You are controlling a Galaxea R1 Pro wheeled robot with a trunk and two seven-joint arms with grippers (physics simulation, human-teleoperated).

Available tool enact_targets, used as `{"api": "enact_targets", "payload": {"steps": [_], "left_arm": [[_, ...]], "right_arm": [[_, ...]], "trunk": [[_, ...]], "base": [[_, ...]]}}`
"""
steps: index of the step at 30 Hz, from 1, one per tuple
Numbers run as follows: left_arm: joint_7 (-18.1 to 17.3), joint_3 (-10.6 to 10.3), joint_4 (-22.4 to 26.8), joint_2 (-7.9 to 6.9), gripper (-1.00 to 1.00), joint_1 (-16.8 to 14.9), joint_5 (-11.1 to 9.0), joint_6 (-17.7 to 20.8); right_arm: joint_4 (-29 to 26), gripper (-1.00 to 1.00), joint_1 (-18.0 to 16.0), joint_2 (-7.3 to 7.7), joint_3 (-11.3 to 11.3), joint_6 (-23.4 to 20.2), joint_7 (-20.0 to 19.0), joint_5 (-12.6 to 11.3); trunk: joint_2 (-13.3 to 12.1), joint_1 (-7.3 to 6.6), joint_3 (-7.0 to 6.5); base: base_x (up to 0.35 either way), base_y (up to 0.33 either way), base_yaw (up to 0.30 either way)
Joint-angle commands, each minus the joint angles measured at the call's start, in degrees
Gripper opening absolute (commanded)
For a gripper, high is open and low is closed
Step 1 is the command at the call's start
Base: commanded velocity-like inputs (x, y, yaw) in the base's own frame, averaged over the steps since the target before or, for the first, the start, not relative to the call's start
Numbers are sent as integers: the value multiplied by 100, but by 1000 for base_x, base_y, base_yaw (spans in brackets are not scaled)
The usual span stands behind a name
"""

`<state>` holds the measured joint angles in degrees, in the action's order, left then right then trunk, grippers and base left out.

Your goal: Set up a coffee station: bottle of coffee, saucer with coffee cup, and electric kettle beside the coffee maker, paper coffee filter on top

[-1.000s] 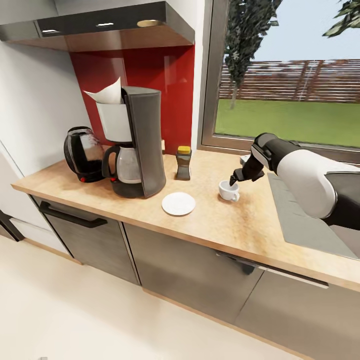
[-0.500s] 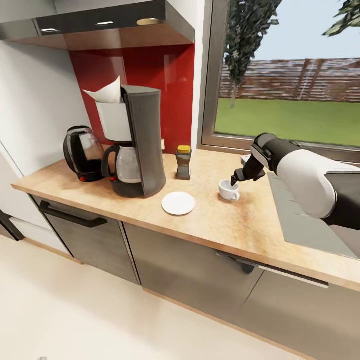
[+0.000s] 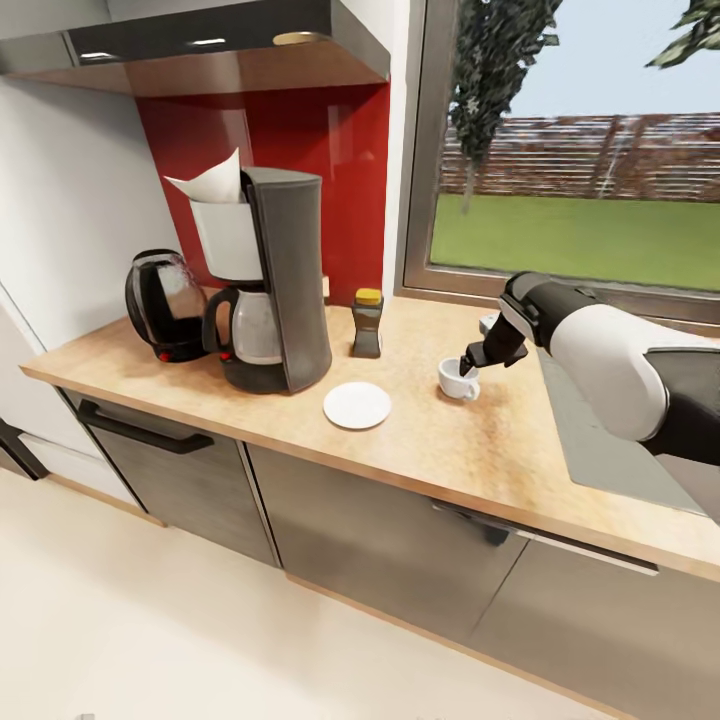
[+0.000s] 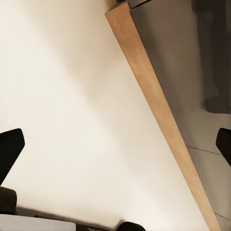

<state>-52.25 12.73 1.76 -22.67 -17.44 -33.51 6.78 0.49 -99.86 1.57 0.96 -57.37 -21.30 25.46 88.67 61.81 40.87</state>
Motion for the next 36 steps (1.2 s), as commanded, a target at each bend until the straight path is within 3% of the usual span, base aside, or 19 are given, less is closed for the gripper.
{"api": "enact_targets", "payload": {"steps": [1,36], "left_arm": [[-22,45,0,-1,100,-3,11,60],[-22,45,-1,-1,100,-3,11,60]], "right_arm": [[5,100,-5,1,9,-2,-59,56],[-4,100,2,0,1,-1,-56,56]], "trunk": [[3,0,6],[3,0,41]], "base": [[0,0,0],[0,0,0]]}}
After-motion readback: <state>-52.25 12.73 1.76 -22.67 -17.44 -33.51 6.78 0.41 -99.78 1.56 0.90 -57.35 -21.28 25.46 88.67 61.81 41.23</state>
